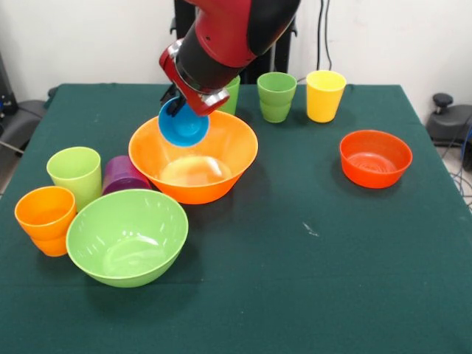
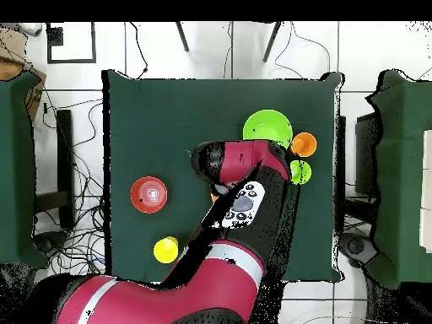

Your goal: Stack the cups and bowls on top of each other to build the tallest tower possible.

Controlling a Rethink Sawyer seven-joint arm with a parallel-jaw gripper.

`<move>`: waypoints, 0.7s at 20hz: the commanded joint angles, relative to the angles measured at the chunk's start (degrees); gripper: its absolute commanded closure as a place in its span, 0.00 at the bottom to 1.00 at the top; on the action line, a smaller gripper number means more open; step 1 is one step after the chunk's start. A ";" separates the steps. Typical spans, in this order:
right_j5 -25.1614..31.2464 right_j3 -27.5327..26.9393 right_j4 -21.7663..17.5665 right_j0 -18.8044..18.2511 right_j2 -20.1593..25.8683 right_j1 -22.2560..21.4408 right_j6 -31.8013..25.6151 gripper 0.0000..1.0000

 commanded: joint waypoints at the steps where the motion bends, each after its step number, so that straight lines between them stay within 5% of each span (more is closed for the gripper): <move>1: -8.12 2.16 -2.90 -0.74 7.02 0.41 -2.94 1.00; 14: -12.97 3.37 -3.00 -0.59 6.57 -0.12 -2.60 1.00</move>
